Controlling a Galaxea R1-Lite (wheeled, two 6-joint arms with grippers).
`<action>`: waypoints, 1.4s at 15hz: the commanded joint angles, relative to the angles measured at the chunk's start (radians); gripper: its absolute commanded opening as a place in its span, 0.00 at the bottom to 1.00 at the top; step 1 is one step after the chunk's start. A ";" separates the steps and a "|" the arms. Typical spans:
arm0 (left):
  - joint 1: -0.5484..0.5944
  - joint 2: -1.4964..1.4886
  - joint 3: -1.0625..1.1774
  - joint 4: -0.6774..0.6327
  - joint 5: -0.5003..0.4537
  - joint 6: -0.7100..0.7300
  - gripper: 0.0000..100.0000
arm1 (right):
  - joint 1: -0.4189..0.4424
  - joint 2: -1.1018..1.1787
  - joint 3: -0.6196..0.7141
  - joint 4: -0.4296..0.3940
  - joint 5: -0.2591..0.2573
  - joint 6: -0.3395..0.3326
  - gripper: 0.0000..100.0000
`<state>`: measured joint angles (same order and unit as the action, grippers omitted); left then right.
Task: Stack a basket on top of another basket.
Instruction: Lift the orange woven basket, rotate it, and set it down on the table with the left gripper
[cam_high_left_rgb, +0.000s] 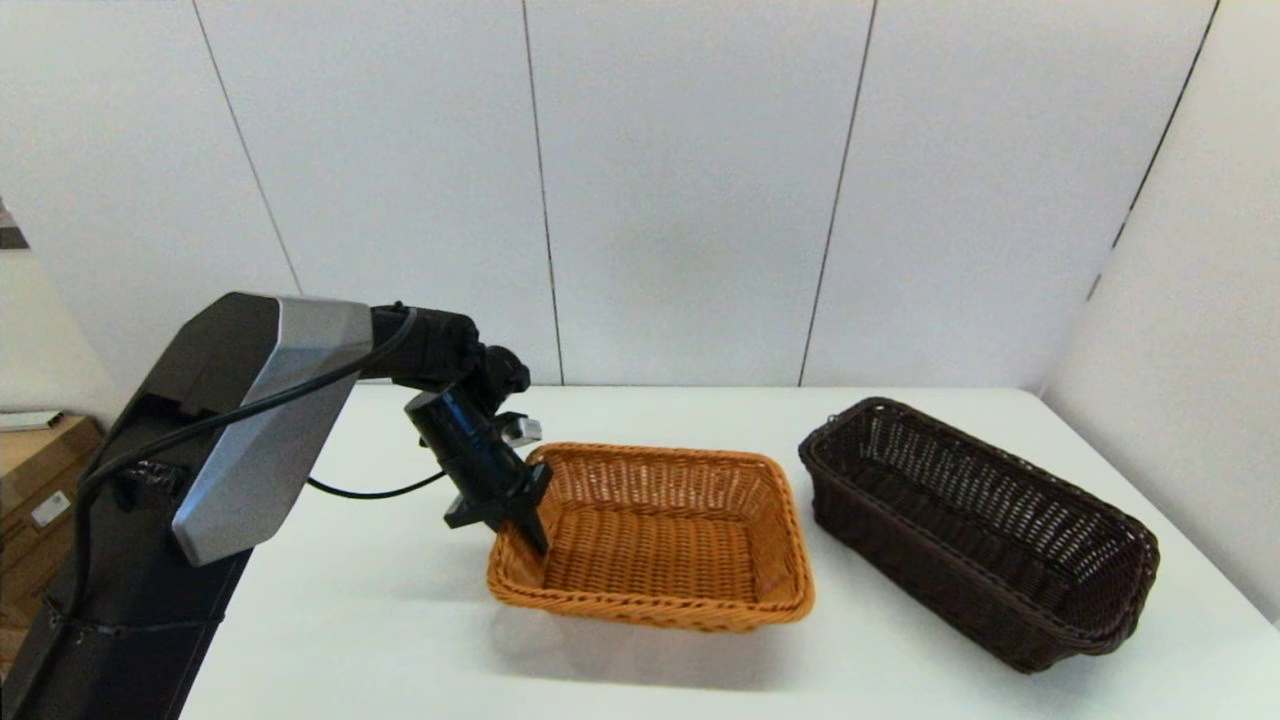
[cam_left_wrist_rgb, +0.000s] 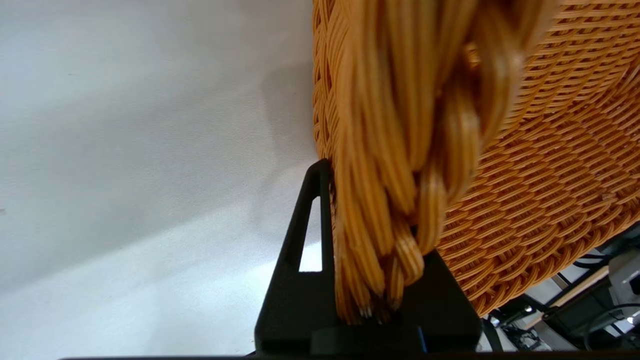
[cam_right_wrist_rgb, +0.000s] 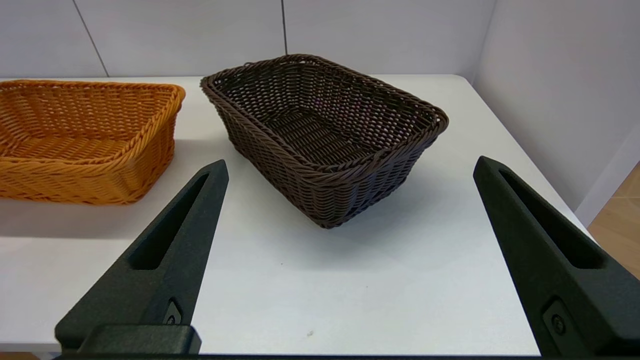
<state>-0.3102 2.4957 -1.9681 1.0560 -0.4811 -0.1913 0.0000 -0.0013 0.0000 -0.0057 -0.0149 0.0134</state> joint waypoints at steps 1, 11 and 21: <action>0.002 0.002 0.000 0.002 -0.013 -0.007 0.00 | 0.000 0.001 0.000 0.000 0.000 0.000 1.00; 0.023 0.000 0.002 0.001 -0.014 -0.034 0.00 | 0.000 0.001 0.000 0.000 0.000 0.000 1.00; 0.091 -0.083 0.003 0.004 -0.040 -0.033 1.00 | 0.000 0.001 0.000 0.000 0.000 0.000 1.00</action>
<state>-0.2515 2.4736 -1.9647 1.0519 -0.5181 -0.2221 0.0000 -0.0013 0.0000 -0.0053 -0.0149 0.0134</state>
